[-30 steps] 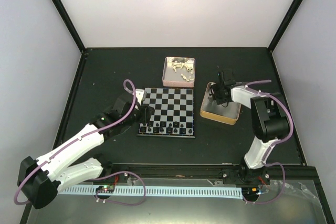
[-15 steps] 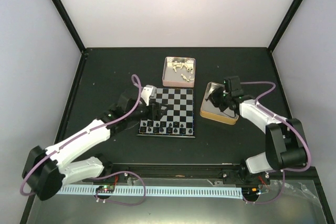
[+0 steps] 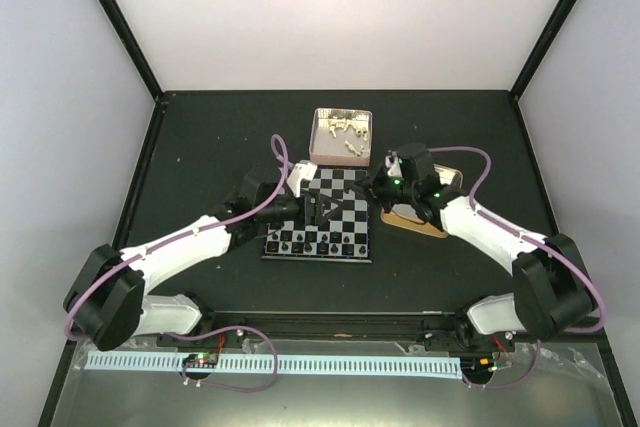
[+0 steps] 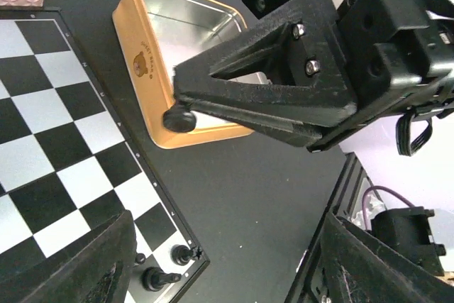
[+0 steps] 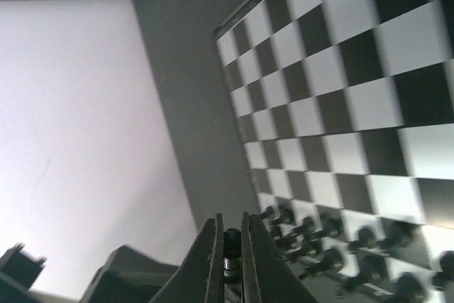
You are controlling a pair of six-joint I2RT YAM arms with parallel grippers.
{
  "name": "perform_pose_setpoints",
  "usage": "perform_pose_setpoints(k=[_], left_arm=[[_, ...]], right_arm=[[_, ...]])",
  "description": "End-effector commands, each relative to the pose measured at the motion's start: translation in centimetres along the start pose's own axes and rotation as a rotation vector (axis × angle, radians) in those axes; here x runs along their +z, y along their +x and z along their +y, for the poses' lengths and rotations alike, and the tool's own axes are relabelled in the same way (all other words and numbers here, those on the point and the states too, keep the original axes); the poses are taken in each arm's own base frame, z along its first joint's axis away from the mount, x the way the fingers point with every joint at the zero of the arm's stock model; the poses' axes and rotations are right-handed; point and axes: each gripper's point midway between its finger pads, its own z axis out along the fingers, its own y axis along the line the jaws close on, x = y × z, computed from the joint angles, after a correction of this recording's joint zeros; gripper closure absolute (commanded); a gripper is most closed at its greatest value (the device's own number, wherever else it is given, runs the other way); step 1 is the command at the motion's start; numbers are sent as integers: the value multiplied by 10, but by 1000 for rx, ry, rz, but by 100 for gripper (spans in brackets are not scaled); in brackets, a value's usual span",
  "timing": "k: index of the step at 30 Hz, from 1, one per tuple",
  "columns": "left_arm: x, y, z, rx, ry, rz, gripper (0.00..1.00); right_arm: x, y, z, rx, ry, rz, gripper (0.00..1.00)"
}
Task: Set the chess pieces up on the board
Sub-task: Place the chess piece on the chessboard.
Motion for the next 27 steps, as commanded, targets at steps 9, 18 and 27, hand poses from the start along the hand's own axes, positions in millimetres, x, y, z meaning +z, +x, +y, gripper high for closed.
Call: perform_pose_setpoints(k=[9, 18, 27], left_arm=[[4, -20, 2, -30, 33, -68, 45], [0, -30, -1, 30, 33, -95, 59], [-3, -34, -7, 74, 52, -110, 66]], right_arm=[[5, 38, 61, -57, -158, 172, 99], [2, 45, 62, -97, -142, 201, 99], [8, 54, 55, -111, -119, 231, 99]])
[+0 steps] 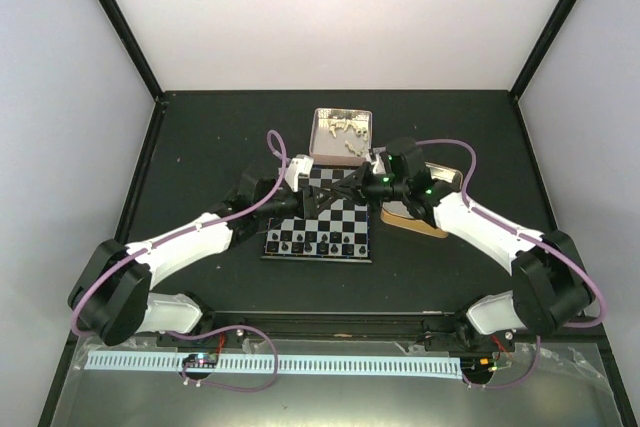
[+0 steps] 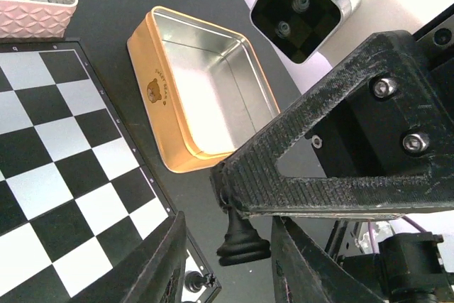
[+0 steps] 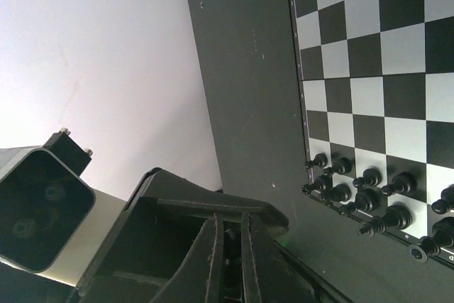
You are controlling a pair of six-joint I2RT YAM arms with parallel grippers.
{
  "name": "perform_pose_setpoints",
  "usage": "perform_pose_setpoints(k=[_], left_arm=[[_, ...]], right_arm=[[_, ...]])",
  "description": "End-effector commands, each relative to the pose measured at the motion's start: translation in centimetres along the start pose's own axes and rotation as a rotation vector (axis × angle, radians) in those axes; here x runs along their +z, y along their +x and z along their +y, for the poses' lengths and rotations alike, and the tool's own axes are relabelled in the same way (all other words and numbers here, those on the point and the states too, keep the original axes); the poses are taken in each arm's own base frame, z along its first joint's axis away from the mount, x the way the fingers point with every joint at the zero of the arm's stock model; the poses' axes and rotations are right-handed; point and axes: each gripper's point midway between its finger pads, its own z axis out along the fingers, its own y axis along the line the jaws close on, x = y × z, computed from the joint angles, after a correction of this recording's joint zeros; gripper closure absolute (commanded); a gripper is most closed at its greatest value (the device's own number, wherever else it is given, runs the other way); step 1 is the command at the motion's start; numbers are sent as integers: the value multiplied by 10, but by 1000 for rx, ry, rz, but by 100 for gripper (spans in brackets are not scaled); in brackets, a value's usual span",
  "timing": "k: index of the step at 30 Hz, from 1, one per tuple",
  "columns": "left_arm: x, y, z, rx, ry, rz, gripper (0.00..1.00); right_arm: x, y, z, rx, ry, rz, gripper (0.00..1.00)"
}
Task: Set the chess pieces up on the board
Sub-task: Place the chess piece on the chessboard.
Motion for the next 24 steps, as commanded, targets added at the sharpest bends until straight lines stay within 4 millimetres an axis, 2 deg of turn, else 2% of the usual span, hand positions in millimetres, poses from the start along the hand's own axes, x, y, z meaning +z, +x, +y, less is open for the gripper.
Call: perform_pose_setpoints(k=[1, 7, 10, 13, 15, 20, 24], left_arm=[[-5, -18, -18, 85, 53, -50, 68], [-4, -17, -17, 107, 45, -44, 90], [-13, -21, -26, 143, 60, -65, 98], [-18, -20, -33, 191, 79, -63, 98], [-24, -20, -40, 227, 102, -70, 98], [-37, -20, -60, 335, 169, -99, 98], [-46, -20, -73, 430, 211, -135, 98]], right_arm=[[3, 6, 4, -26, -3, 35, 99], [3, 8, 4, -54, 1, 42, 98], [2, 8, 4, -112, 10, 46, 90], [0, 11, 7, -237, 27, 72, 73], [-1, 18, 9, -325, 18, 115, 68], [-14, 39, 27, -495, -66, 201, 66], [-30, 50, 41, -577, -93, 214, 70]])
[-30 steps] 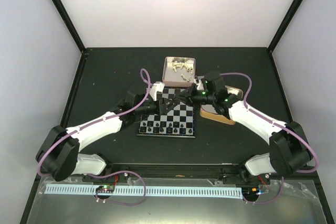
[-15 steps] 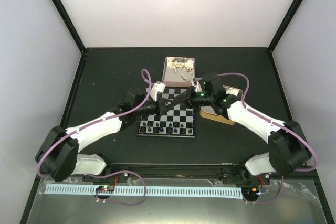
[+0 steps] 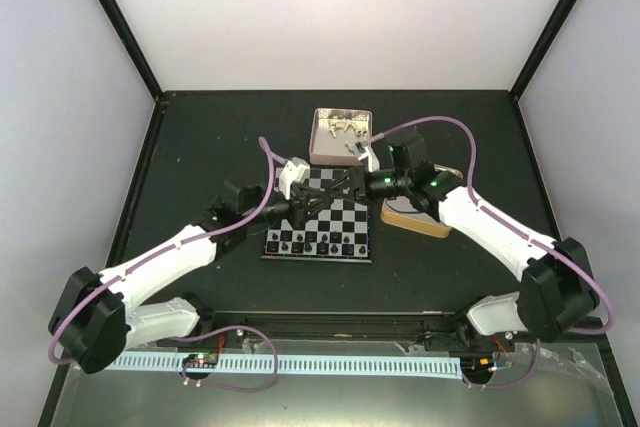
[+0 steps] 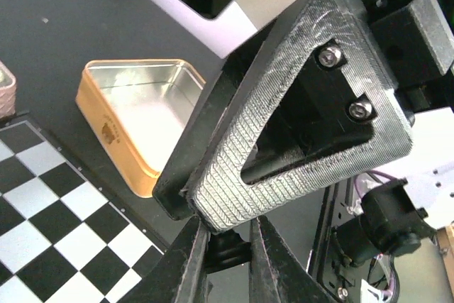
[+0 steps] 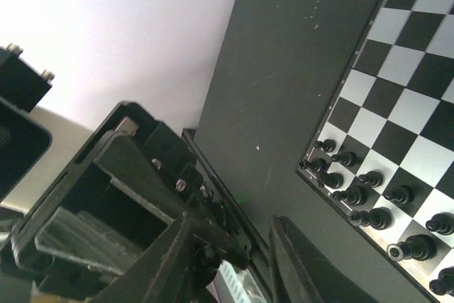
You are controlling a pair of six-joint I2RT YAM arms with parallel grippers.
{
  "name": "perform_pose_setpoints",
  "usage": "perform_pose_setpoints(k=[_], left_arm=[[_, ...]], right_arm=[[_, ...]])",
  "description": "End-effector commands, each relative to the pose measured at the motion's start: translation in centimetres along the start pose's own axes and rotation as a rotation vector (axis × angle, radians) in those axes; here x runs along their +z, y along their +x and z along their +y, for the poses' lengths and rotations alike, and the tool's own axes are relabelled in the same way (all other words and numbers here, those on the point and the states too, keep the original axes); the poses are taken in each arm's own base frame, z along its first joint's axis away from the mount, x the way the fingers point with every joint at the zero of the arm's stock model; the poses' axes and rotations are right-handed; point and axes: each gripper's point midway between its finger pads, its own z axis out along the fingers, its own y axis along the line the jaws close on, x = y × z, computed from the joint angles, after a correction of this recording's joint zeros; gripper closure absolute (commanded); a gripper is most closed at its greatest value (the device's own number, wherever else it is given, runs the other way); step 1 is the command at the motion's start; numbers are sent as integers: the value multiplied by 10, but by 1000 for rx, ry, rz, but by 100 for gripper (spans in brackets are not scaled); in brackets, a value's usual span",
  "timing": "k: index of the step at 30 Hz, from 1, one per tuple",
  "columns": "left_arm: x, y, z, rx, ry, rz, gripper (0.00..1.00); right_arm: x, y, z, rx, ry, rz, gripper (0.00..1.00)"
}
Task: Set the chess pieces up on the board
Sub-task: Place the chess piece on the chessboard.
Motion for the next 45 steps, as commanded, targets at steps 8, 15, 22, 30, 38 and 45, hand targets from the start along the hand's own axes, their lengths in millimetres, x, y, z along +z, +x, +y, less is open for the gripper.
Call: perform_pose_setpoints(k=[8, 15, 22, 30, 38, 45], left_arm=[[-17, -24, -41, 286, 120, -105, 98], [-18, -21, -46, 298, 154, -100, 98], [-20, -17, -52, 316, 184, -96, 98], [-21, -15, -55, 322, 197, -90, 99], [-20, -14, -52, 317, 183, -91, 98], [-18, -16, -36, 232, 92, -82, 58]], right_arm=[[-33, 31, 53, -212, -134, 90, 81], [-32, 30, 56, -221, -144, 95, 79], [-27, 23, 53, -212, -130, 89, 72], [-25, 14, 58, -209, -136, 72, 77], [-24, 18, 56, -223, -137, 95, 99], [-30, 10, 44, -252, -36, 17, 99]])
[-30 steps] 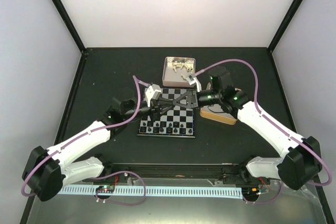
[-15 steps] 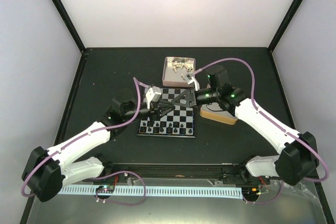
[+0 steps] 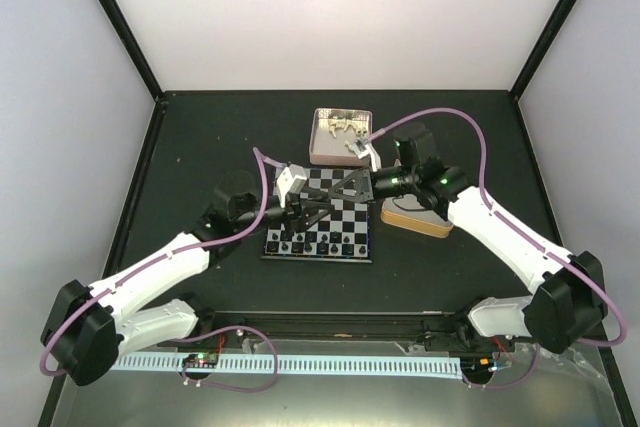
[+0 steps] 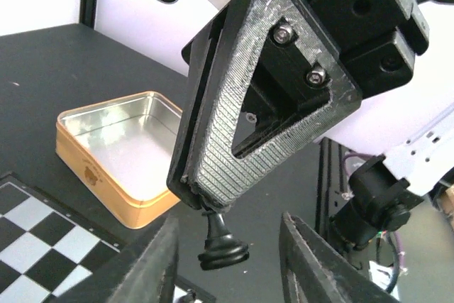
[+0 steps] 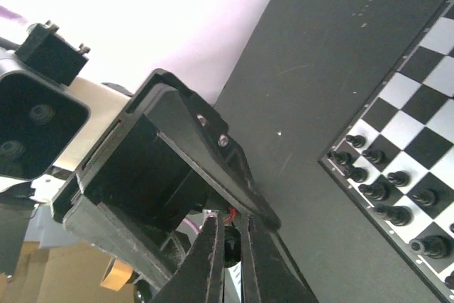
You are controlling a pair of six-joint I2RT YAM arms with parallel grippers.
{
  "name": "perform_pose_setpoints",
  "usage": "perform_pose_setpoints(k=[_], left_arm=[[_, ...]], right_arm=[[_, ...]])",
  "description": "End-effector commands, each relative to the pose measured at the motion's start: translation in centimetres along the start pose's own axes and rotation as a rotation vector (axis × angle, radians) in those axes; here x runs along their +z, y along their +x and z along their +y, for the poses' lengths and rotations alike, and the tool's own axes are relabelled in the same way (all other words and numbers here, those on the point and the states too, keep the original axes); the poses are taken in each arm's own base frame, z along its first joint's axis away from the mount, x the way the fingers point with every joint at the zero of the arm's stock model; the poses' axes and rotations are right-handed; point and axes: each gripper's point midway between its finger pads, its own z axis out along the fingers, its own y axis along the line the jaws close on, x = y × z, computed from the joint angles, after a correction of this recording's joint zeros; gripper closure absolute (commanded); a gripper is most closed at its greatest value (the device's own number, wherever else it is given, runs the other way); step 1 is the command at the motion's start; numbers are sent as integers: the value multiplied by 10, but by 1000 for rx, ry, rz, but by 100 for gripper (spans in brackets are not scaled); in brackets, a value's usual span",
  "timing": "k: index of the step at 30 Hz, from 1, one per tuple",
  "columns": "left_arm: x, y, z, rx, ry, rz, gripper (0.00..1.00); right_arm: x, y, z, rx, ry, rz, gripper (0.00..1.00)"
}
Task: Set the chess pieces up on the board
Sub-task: Place the chess piece on the chessboard.
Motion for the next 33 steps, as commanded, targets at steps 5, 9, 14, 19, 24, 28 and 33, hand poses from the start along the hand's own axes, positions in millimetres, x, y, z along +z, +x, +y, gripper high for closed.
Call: perform_pose_setpoints(k=[5, 9, 14, 19, 24, 28, 33], left_arm=[[-7, -1, 20, -87, -153, -6, 31], [-21, 7, 44, -155, -322, -5, 27], [-46, 11, 71, -227, -537, -32, 25], [-57, 12, 77, -255, -594, -65, 24], [-60, 11, 79, -266, -611, -77, 23], [-60, 12, 81, -267, -618, -77, 23], [-60, 11, 83, -271, -620, -76, 23]], right_arm=[[-21, -8, -61, -84, 415, -134, 99], [-31, 6, -117, -140, 755, -114, 99], [-27, 39, -169, -186, 1012, -5, 99], [-5, 61, -195, -216, 1058, 91, 99], [6, 68, -208, -218, 1092, 152, 99], [8, 68, -207, -233, 1088, 178, 99], [12, 72, -207, -220, 1082, 232, 98]])
